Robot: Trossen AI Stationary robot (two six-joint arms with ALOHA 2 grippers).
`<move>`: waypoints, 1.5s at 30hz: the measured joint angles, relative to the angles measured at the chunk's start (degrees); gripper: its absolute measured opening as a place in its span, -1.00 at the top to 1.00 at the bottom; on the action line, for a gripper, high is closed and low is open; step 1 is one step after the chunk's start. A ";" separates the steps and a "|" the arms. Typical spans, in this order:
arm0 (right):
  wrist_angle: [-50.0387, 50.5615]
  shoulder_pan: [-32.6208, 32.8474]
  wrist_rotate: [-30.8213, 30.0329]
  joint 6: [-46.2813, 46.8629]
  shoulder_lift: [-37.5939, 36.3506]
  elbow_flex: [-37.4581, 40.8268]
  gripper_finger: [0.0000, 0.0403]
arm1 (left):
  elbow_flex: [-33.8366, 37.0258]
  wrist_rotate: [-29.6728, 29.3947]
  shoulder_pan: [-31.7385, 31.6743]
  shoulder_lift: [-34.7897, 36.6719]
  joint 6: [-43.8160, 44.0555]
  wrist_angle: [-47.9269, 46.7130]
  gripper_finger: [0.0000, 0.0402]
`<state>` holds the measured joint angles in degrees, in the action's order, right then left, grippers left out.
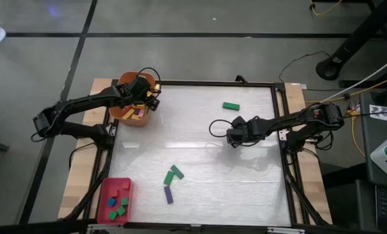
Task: Sort blocks by size
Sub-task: Put the big green block into the orange bin
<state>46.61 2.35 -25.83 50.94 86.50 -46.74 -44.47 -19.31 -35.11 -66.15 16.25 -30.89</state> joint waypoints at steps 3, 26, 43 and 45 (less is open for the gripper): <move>0.15 0.80 -0.59 0.00 -0.01 0.02 -0.30 | 0.00 0.00 -0.02 0.00 0.01 0.01 -0.10; -12.61 0.31 -3.68 1.48 -0.23 10.24 -0.30 | 0.00 0.00 -0.02 0.00 0.02 0.02 -0.10; -16.59 0.22 -3.80 -0.59 0.01 10.41 0.56 | 0.00 0.02 -0.01 0.00 0.24 0.02 -0.10; -19.53 0.20 -4.61 -3.81 0.07 10.49 0.56 | 0.00 0.02 -0.02 0.00 0.24 0.02 -0.10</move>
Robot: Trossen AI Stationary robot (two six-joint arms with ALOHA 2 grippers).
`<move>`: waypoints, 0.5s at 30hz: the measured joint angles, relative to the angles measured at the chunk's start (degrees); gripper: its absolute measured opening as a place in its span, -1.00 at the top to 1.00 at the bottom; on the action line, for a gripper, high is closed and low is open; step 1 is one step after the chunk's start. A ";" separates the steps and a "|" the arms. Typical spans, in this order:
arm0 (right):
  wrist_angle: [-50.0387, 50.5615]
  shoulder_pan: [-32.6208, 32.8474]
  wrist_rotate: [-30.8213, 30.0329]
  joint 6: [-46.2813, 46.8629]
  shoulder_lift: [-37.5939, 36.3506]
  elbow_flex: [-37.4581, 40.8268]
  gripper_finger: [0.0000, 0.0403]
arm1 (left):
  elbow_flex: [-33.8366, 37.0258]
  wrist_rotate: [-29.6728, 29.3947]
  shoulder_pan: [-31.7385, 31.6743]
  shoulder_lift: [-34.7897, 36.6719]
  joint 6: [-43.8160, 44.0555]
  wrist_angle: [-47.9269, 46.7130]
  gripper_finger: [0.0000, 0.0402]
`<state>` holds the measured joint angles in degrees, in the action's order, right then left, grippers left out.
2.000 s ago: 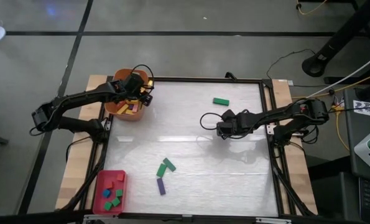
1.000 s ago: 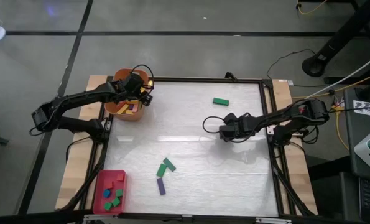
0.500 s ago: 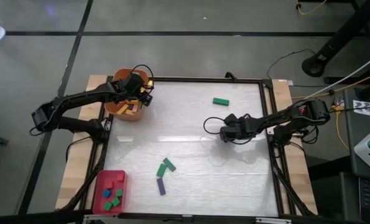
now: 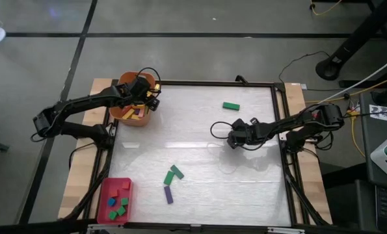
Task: Sort blocks by size
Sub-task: Put the big green block into the orange bin
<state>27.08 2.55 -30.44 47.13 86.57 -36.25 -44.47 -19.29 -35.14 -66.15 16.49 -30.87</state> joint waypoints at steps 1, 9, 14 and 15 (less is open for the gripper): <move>-2.28 0.00 -0.08 -1.52 0.04 0.00 0.56 | 0.00 0.00 0.00 0.00 0.00 0.00 -0.10; -28.59 0.00 -0.89 -21.17 0.04 -0.02 0.49 | 0.00 0.53 2.30 0.04 0.06 0.76 -0.10; -43.77 0.02 -0.89 -35.17 0.04 -0.05 0.52 | 0.00 8.74 5.18 0.11 4.24 3.63 -0.10; -46.10 0.02 -0.88 -37.98 0.04 -0.07 0.53 | 0.00 11.52 5.91 0.11 5.29 4.77 -0.10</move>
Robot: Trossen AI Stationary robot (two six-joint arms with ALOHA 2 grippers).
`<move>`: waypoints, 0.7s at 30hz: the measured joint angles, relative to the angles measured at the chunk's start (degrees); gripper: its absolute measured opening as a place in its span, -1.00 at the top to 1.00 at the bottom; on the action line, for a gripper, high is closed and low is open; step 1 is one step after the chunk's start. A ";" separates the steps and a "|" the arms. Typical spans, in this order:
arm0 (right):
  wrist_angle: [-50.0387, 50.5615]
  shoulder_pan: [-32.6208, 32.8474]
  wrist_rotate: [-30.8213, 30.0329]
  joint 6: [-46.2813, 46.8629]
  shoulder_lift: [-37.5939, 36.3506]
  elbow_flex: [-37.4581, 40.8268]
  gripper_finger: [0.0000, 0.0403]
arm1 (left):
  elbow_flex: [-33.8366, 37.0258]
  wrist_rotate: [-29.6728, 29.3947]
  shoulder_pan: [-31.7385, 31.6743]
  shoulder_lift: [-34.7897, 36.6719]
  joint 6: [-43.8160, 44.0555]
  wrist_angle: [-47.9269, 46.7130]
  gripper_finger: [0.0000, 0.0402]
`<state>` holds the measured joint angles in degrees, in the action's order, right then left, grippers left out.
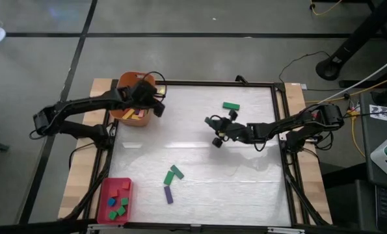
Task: Sort blocks by size
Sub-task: Put the big green block into the orange bin
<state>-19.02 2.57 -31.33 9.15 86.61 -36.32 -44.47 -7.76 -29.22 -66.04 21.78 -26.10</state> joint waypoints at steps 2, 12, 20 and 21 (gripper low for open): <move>-3.54 0.00 -0.01 -5.40 0.00 -0.02 0.54 | 0.00 5.22 1.72 0.00 2.49 2.48 -0.10; -10.95 0.02 0.01 -25.22 -0.04 -0.11 0.52 | 0.00 11.66 13.18 -2.58 15.85 22.08 -0.10; -12.71 0.02 1.15 -34.33 -0.11 -0.13 0.52 | 0.00 10.42 20.37 -13.49 22.70 43.09 -0.10; -12.65 0.04 1.53 -35.18 -0.11 -0.13 0.52 | 0.00 9.88 20.65 -14.81 23.17 45.12 -0.10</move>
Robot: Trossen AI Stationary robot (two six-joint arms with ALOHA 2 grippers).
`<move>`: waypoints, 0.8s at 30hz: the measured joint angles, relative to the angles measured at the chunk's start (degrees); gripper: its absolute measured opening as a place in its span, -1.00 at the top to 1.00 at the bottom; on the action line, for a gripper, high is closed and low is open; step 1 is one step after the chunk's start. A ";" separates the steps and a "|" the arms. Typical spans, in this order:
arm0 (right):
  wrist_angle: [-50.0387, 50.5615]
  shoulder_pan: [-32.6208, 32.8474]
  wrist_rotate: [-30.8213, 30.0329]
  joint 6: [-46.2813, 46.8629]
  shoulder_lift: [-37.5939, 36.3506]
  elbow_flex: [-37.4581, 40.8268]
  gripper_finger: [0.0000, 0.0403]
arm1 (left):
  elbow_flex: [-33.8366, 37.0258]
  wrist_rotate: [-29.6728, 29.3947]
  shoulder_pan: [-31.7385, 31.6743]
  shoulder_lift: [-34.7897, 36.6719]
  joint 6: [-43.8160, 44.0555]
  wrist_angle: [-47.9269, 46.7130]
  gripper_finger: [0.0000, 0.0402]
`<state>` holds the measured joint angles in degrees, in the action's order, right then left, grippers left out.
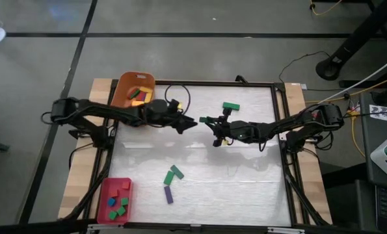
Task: Sort blocks by size
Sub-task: Put the big green block into the orange bin
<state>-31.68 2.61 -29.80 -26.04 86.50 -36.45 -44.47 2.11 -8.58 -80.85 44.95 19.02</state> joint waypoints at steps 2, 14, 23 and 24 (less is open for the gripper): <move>-0.05 0.00 1.36 -1.65 0.00 0.00 0.52 | 0.01 -1.16 0.13 -2.41 1.06 2.73 -0.10; 0.02 0.00 3.54 -4.53 0.00 -0.02 0.52 | -0.29 -1.82 0.79 -10.74 5.86 10.37 -0.10; 0.12 0.00 3.91 -4.57 0.00 -0.04 0.52 | -2.70 -3.11 1.02 -13.92 7.00 10.79 -0.10; 0.13 0.00 3.91 -4.57 0.00 -0.04 0.52 | -2.97 -3.19 1.02 -14.24 7.17 10.65 -0.09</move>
<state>-31.55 2.61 -25.89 -30.61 86.50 -36.49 -47.44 -1.08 -7.55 -95.10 52.12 29.67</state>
